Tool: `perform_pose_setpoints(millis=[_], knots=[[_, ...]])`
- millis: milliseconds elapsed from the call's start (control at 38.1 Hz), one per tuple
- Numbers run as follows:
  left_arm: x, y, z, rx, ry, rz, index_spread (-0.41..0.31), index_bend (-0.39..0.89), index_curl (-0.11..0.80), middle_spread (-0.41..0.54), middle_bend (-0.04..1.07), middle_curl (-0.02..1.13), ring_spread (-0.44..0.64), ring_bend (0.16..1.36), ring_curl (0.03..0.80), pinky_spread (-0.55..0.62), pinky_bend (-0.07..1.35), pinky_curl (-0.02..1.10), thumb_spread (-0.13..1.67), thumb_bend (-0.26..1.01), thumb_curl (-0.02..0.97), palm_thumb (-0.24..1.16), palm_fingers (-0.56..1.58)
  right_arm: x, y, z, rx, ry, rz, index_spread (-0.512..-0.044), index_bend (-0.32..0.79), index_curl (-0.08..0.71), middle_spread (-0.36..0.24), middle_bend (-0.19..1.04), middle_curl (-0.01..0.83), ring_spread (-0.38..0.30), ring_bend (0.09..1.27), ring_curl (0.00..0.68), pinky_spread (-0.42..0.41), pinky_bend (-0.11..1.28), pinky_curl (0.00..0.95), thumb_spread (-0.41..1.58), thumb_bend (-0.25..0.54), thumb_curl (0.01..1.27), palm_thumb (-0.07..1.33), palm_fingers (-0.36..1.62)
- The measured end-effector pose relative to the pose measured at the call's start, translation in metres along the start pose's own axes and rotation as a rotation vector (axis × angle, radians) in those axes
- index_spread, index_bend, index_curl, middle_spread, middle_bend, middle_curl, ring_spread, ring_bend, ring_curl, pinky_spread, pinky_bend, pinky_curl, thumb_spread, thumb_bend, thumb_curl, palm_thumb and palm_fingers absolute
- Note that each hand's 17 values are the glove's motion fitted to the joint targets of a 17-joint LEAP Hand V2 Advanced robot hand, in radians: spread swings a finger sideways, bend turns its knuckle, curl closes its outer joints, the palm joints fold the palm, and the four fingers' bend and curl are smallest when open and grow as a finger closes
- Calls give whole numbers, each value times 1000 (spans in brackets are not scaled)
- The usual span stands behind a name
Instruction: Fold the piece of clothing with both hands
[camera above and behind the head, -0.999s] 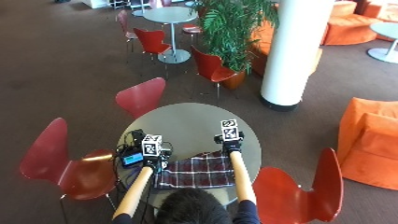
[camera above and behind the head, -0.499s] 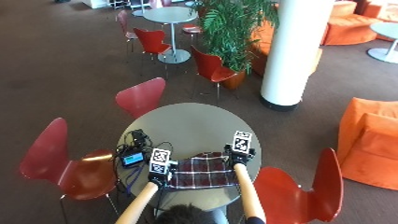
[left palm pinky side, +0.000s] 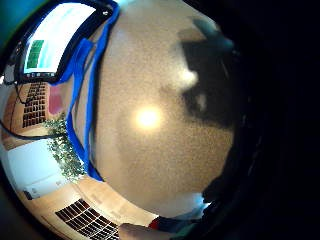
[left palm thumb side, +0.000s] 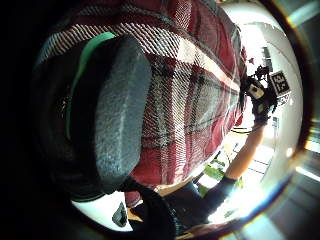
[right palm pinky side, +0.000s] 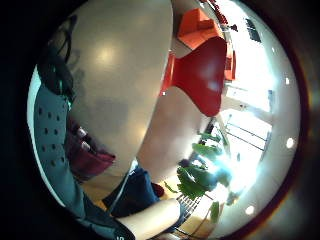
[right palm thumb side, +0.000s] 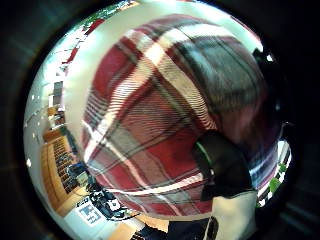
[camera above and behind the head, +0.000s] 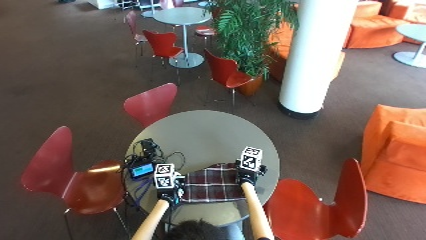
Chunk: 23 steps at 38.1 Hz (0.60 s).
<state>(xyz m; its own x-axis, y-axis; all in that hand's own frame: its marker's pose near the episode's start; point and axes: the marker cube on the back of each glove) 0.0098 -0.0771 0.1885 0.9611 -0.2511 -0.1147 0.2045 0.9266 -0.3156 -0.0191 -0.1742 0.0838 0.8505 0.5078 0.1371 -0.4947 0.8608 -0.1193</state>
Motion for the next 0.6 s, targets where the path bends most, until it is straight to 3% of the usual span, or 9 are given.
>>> perform_pose_setpoints(millis=[79, 158, 289, 420, 604], knots=[[-1, -2, -1, 24, 2, 0, -83, 151, 370, 77, 168, 307, 361, 393, 359, 388, 244, 344, 1380, -15, 267, 106, 112, -1, -2, 2, 2, -63, -34, -186, 74, 107, -186, 332, 465, -227, 666, 434, -292, 716, 372, 1111, 33, 431, 748, 1163], [2, 2, -1, -4, 13, 9, -82, 159, 368, 81, 170, 306, 375, 400, 355, 398, 246, 345, 1383, -12, 258, 101, 111, 2, -6, 4, 4, -117, -41, -210, 126, 141, -198, 382, 488, -236, 713, 457, -336, 666, 367, 1084, 53, 446, 824, 1273], [9, 6, 0, -36, 46, -3, -82, 163, 364, 85, 173, 305, 391, 410, 349, 409, 244, 343, 1386, -10, 247, 96, 108, 25, -5, 0, -54, -142, 71, -245, 155, 185, -217, 414, 505, -244, 728, 468, -366, 638, 364, 1031, 46, 457, 890, 1304], [27, 5, -1, -26, 80, 15, -84, 170, 364, 87, 172, 304, 405, 414, 342, 415, 242, 341, 1387, -7, 242, 101, 110, 40, -9, -26, 54, -192, 27, -254, 181, 236, -221, 413, 512, -249, 721, 467, -382, 634, 369, 982, 31, 468, 938, 1328], [44, -2, -1, -23, 55, 68, -85, 168, 362, 92, 174, 304, 414, 416, 332, 419, 243, 341, 1388, -7, 235, 103, 108, 40, -5, -65, 71, -108, 56, -261, 166, 279, -228, 407, 516, -253, 720, 467, -391, 640, 378, 907, -11, 486, 966, 1316]])
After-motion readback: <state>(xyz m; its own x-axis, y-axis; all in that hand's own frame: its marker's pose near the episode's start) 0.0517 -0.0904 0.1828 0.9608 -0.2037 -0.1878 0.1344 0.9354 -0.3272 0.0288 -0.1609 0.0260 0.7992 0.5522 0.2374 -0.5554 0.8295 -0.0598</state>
